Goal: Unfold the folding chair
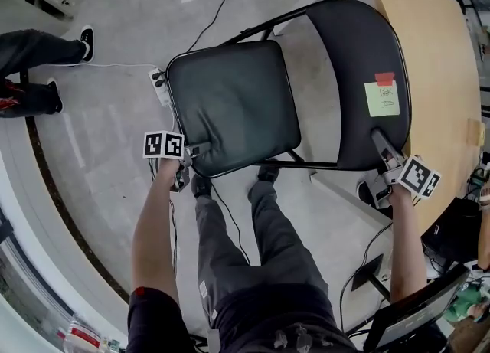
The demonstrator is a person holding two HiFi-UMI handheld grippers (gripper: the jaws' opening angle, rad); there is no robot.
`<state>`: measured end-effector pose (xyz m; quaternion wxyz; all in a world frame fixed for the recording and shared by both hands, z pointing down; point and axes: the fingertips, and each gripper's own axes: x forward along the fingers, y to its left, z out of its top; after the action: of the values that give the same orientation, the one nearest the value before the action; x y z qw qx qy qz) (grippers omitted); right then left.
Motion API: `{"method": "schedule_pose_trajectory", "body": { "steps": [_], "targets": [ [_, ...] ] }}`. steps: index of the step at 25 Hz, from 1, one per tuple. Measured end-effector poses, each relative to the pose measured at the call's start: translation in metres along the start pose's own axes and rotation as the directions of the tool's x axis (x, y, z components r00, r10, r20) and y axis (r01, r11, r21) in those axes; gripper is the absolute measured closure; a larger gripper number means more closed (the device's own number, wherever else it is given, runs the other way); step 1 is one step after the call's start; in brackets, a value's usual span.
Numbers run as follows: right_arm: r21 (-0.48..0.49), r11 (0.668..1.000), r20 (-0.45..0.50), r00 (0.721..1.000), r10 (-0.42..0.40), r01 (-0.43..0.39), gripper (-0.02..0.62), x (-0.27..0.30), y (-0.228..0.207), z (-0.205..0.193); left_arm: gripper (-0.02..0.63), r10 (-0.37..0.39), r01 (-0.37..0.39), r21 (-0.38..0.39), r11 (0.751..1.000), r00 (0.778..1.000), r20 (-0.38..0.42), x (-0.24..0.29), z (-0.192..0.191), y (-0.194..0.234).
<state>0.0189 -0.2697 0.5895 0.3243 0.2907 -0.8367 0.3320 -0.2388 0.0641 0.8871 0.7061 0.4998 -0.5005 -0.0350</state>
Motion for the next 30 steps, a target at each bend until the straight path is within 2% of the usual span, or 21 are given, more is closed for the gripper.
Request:
{"method": "schedule_pose_trajectory", "body": {
  "steps": [6,8,11,14,17,20,22,24,26,30],
  "targets": [
    [0.018,0.999,-0.014,0.999,-0.032,0.033,0.457,-0.005,-0.015,-0.003,0.239,0.020,-0.020,0.007,1.000,1.000,0.002,0.006,0.002,0.002],
    [0.031,0.999,-0.009,1.000,0.021,-0.021,0.459,-0.003,-0.006,-0.002,0.239,0.017,-0.017,0.009,1.000,1.000,0.002,0.007,0.002,0.001],
    [0.052,0.986,0.001,0.988,0.157,-0.157,0.460,0.006,0.016,0.002,0.236,0.024,-0.024,0.007,1.000,1.000,0.002,0.005,0.004,0.006],
    [0.064,0.977,0.003,0.979,0.202,-0.202,0.462,0.012,0.027,0.004,0.230,0.051,-0.051,0.007,0.999,0.999,0.003,-0.001,0.009,0.011],
    [0.075,0.981,-0.002,0.984,0.178,-0.177,0.466,0.010,0.025,0.002,0.225,0.083,-0.083,0.000,0.997,0.997,0.010,-0.001,0.009,0.013],
    [0.088,0.978,-0.022,0.981,0.192,-0.190,0.466,0.007,0.027,0.001,0.222,0.123,-0.123,-0.014,0.992,0.992,0.020,0.000,0.008,0.015],
    [0.084,0.983,-0.047,0.985,0.166,-0.162,0.466,0.004,0.026,-0.002,0.222,0.149,-0.148,-0.027,0.989,0.988,0.032,0.000,0.008,0.017],
    [0.037,0.993,-0.051,0.992,0.115,-0.113,0.485,0.000,0.022,-0.003,0.224,0.147,-0.145,-0.032,0.989,0.988,0.042,0.002,0.007,0.015],
    [0.000,0.994,-0.039,0.994,0.106,-0.106,0.489,0.000,0.021,-0.001,0.230,0.137,-0.136,-0.022,0.990,0.990,0.037,0.002,0.005,0.013],
    [0.000,0.996,-0.036,0.995,0.094,-0.094,0.485,0.004,0.020,-0.002,0.249,0.137,-0.137,-0.006,0.991,0.990,0.035,-0.005,0.006,0.014]
  ]
}}
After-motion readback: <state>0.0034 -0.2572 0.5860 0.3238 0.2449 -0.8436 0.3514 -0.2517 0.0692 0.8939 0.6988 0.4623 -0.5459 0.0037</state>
